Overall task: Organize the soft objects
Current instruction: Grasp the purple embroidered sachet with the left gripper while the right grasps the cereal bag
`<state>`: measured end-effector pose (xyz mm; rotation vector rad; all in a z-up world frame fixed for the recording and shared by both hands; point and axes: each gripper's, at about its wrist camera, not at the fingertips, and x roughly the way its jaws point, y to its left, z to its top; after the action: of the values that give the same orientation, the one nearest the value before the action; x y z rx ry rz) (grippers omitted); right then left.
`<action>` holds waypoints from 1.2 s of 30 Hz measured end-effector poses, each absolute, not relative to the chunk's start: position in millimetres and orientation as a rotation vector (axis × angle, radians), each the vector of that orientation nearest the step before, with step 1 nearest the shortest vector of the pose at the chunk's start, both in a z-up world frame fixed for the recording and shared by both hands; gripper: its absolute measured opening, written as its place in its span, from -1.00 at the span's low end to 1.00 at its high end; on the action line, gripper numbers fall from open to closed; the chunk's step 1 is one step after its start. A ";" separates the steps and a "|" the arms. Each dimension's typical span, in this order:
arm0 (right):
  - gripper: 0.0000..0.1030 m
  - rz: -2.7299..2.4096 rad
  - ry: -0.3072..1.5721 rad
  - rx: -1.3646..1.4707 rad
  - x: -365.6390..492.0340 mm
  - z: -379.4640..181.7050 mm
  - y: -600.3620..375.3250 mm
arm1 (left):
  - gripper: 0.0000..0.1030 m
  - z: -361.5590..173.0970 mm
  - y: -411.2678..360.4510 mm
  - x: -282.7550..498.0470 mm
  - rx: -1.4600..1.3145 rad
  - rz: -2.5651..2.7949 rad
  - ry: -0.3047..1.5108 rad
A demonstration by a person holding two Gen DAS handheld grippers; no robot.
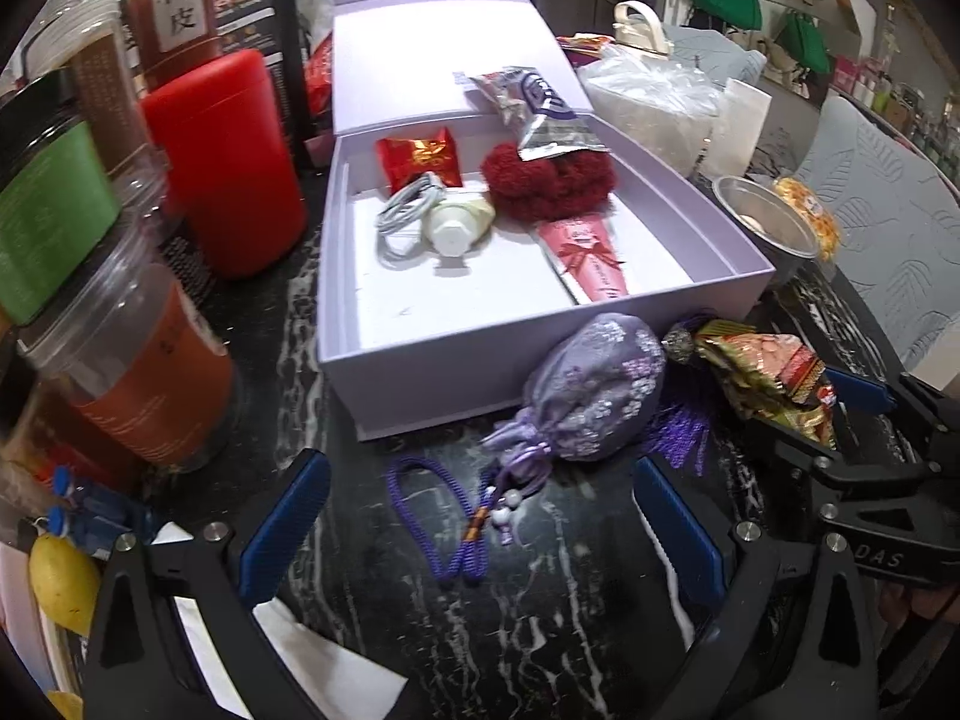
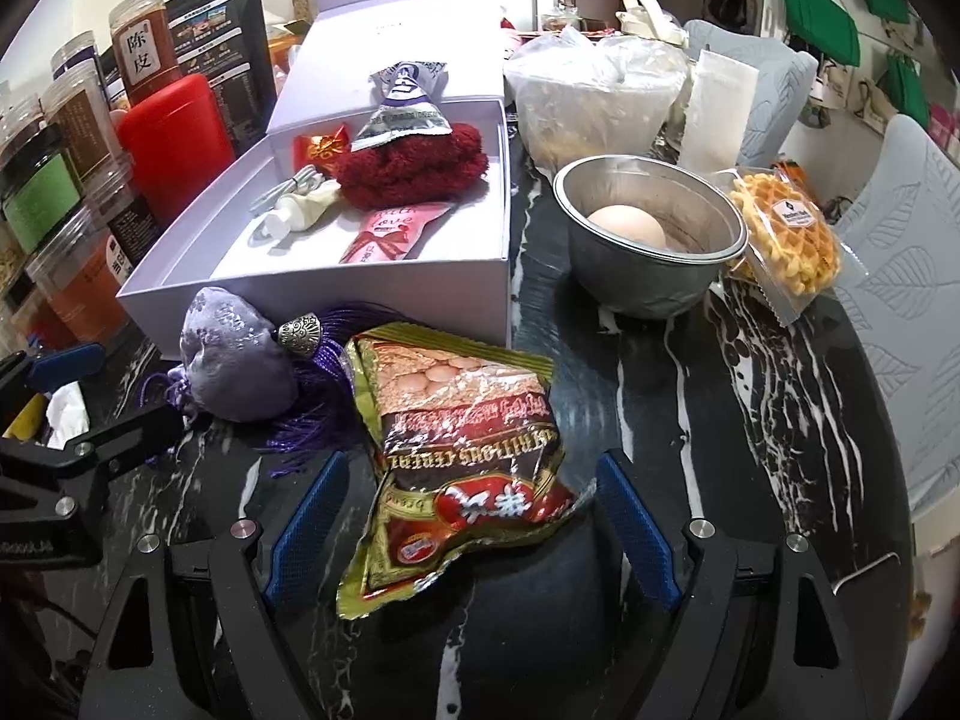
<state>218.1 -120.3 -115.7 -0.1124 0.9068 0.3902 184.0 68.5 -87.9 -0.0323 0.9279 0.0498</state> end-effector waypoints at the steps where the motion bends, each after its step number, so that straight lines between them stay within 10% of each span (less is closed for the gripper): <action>1: 0.63 0.399 0.907 -0.110 218.7 -116.6 -120.2 | 0.99 -87.8 66.8 185.0 -0.032 0.044 0.928; 10: 0.03 0.432 0.894 -0.049 210.8 -115.1 -134.8 | 0.99 -87.6 55.2 190.9 -0.008 0.039 0.925; 36: 0.00 0.378 0.909 0.038 199.5 -117.6 -184.5 | 0.86 -117.9 33.0 224.3 -0.078 0.076 0.999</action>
<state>199.5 -184.5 -117.6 0.0375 0.9095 0.3777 224.3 33.1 -117.9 -0.0780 0.9988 0.0761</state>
